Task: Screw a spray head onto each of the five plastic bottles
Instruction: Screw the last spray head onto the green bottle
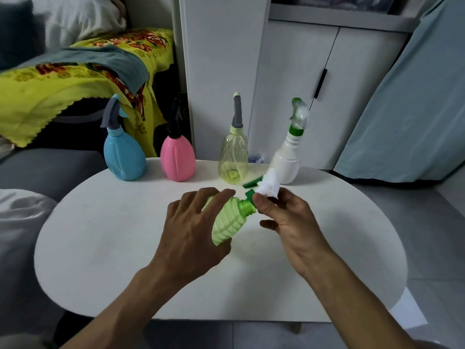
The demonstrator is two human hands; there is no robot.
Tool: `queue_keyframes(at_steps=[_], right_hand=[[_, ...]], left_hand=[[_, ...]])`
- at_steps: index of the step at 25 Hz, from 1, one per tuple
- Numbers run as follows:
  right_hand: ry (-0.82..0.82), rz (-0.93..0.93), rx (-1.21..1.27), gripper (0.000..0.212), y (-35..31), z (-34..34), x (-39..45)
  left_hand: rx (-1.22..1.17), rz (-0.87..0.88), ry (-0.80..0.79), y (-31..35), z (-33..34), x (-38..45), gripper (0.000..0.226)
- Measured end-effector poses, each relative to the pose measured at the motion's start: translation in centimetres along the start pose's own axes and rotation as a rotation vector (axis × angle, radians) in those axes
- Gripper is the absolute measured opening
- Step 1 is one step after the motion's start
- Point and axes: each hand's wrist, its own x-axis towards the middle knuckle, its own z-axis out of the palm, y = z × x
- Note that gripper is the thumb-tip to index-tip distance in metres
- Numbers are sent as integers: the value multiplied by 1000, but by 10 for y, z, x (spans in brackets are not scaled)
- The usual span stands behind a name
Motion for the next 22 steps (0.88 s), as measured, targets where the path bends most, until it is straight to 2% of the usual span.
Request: queue_keyframes(at_steps=[2, 3, 4, 6, 8, 12, 15, 19, 22], right_hand=[[73, -20, -136, 89, -4, -6, 3], [87, -79, -266, 96, -5, -9, 3], [66, -193, -429, 92, -7, -12, 2], [-49, -452, -706, 62, -10, -13, -1], [-142, -562, -780, 39, -13, -15, -5], [-290, -558, -801, 40, -16, -21, -12], [-330, -545, -790, 35, -12, -20, -13], [-315, -723, -891, 29, -4, -15, -14], [-323, -760, -864, 28, -2, -14, -13]], left_hand=[[5, 13, -5, -1, -4, -1, 82], [7, 16, -6, -2, -6, -1, 82], [6, 21, -10, -3, -7, 0, 81], [3, 35, -28, -4, -10, 1, 78], [20, 69, -53, -7, -14, 2, 77], [62, 117, -103, -10, -19, 0, 83], [68, 115, -125, -11, -20, -1, 84], [51, 105, -203, -12, -22, -1, 85], [46, 120, -204, -11, -27, 2, 84]])
